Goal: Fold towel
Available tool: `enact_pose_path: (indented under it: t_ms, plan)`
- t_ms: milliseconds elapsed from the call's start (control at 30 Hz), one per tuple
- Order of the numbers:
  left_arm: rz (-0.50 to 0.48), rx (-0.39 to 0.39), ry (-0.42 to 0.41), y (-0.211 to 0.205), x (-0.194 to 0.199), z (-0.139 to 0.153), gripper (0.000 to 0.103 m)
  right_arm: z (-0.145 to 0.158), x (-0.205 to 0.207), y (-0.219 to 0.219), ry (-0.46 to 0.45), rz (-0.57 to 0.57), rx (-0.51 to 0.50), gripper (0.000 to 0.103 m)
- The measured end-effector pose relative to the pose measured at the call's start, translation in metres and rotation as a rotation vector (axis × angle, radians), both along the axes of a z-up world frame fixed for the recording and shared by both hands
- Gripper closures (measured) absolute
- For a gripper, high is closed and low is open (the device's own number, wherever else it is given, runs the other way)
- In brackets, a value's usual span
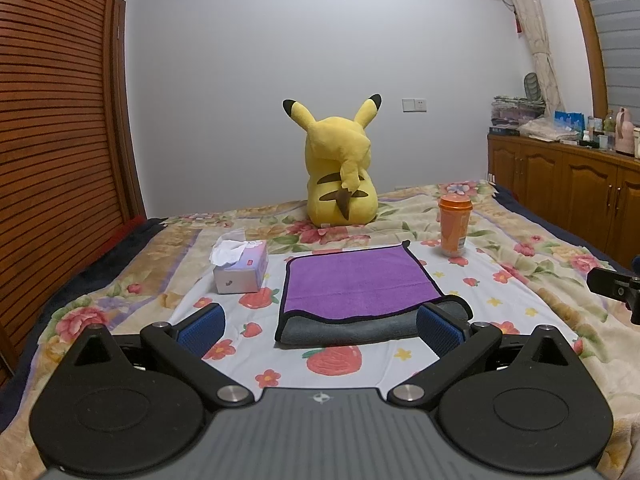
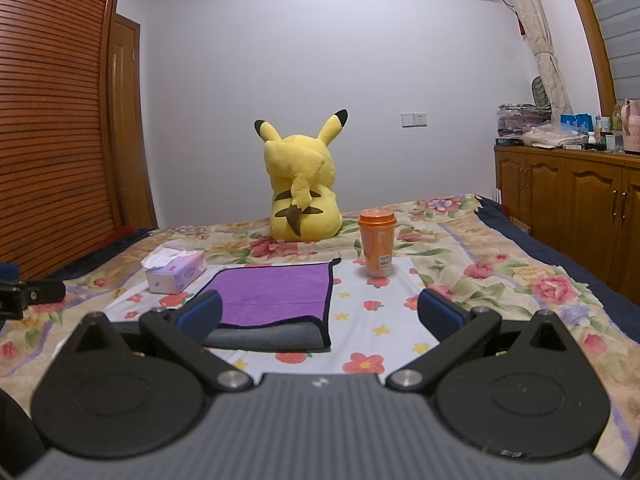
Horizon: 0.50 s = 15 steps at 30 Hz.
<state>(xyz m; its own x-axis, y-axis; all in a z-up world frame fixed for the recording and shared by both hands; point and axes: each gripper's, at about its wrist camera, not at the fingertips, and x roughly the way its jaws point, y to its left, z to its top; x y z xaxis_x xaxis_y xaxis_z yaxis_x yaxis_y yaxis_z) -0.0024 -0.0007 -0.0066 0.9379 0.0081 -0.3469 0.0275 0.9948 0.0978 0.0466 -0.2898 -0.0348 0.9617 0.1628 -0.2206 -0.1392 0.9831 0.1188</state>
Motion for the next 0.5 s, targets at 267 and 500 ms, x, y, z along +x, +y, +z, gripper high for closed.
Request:
enact_pose_path:
  t_ms: [267, 500]
  plan:
    - [-0.001, 0.004, -0.001, -0.0002, 0.0001, 0.0008, 0.000, 0.0001, -0.0001, 0.0003, 0.001, 0.000, 0.002, 0.000]
    - [-0.002, 0.002, 0.007, 0.0044, 0.0040, 0.0013, 0.000, -0.0003, -0.0002, -0.0031, 0.003, -0.001, 0.006, 0.000]
